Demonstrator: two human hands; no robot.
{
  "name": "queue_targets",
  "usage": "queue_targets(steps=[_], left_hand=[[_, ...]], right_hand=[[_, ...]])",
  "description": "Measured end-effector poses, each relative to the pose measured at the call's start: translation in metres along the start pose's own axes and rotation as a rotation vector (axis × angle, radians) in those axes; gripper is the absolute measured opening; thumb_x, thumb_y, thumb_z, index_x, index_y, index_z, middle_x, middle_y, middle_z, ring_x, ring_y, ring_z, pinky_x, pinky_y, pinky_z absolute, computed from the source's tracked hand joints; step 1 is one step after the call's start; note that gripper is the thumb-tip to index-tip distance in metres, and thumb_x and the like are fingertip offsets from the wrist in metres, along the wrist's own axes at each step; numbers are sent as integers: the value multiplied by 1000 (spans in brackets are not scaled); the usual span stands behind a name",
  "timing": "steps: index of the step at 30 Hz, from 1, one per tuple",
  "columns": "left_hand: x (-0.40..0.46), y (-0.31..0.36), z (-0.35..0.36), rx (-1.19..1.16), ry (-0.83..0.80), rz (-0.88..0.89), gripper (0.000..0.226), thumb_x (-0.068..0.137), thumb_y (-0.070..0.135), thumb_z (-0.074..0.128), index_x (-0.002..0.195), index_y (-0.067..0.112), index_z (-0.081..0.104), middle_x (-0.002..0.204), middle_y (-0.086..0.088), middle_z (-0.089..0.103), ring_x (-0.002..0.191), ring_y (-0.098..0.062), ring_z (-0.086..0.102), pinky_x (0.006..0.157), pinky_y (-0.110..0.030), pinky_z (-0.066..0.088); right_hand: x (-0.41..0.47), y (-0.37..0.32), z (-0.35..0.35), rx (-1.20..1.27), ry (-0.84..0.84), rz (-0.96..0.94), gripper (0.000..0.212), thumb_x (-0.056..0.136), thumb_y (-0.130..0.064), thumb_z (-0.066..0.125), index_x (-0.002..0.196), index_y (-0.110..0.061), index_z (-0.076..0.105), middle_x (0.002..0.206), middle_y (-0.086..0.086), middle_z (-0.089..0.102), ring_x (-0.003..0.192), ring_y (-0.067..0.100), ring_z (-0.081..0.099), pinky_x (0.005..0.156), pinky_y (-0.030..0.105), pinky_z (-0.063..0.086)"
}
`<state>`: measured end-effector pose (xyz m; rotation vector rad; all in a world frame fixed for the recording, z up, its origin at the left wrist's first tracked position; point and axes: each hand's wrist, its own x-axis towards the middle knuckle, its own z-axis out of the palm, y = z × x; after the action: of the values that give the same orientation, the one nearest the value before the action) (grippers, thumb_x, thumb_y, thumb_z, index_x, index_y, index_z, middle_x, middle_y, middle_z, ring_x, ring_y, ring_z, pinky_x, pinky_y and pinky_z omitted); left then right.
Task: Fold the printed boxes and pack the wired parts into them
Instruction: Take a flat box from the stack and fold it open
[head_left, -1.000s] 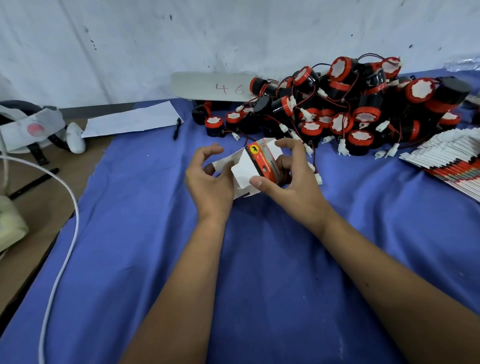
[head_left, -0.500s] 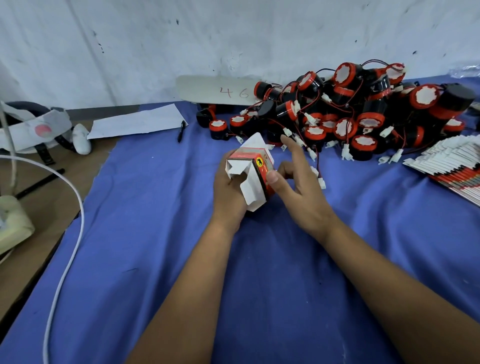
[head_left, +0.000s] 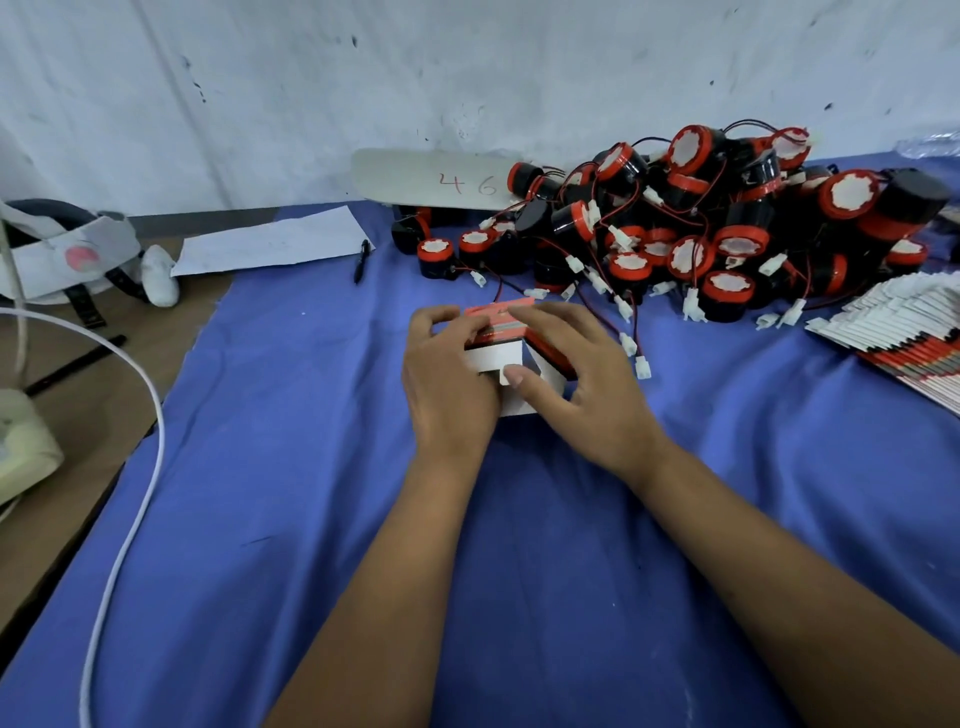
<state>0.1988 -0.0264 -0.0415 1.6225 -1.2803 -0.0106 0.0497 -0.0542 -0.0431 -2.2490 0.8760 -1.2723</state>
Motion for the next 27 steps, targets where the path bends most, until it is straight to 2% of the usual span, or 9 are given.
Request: queue_targets(steps=[4,8,10,12,16,20,22,24,27], left_hand=[[2,2,-3,-169,12,29,58,63,-11,69,114,16,75,125,-2,59,106,1,54,91,1,34],[2,0,-3,-187,-56,56,60,65,-12,66,117,17,74,127,-3,64,116,-9,58,94,-2,36],[2,-2,-2,-213,-73,90,62,64,-12,62,118,15,73,127,-2,65,117,-11,59,96,-11,44],[2,-2,-2,-232,-92,129,61,67,-14,62,119,15,71,126,1,67,116,-9,60,88,-20,51],[1,-2,0,-270,-132,162,59,70,-12,60,119,20,71,124,9,66,118,-5,57,76,-13,47],[-1,0,0,-438,-286,125,48,79,1,61,122,21,67,124,9,65,125,-18,56,98,-37,53],[0,1,1,-505,-312,62,34,90,7,64,121,21,67,125,6,68,124,-22,59,101,-48,53],[0,2,2,-482,-285,34,31,95,7,66,121,23,69,125,6,69,121,-18,62,98,-46,55],[-1,2,2,-423,-195,31,33,94,6,64,118,27,73,118,15,72,114,-7,65,93,-30,55]], right_hand=[[2,2,-1,-57,92,77,43,93,-18,70,135,-17,63,122,2,61,113,7,56,100,24,46],[2,3,-4,-34,80,146,54,87,-29,79,138,-24,61,127,-1,57,120,4,52,100,17,42],[2,3,-4,-46,39,180,60,84,-30,81,139,-23,60,132,0,54,123,5,50,103,20,44],[3,3,-5,-62,55,207,57,84,-21,79,138,-22,61,130,0,56,121,7,52,102,26,47],[3,4,-9,-40,111,246,51,84,-13,76,133,-24,65,123,-5,65,116,2,54,102,15,42],[3,4,-11,-9,155,295,47,84,-13,76,128,-27,69,119,-14,68,114,1,57,101,22,46],[3,3,-11,14,153,288,47,84,-13,76,128,-29,69,112,-21,65,110,1,58,98,25,49],[3,3,-10,33,145,274,49,85,-14,75,130,-31,68,110,-22,62,107,3,59,93,30,53],[3,4,-10,99,116,276,51,88,-20,76,136,-30,62,123,-9,65,114,4,59,90,36,57]])
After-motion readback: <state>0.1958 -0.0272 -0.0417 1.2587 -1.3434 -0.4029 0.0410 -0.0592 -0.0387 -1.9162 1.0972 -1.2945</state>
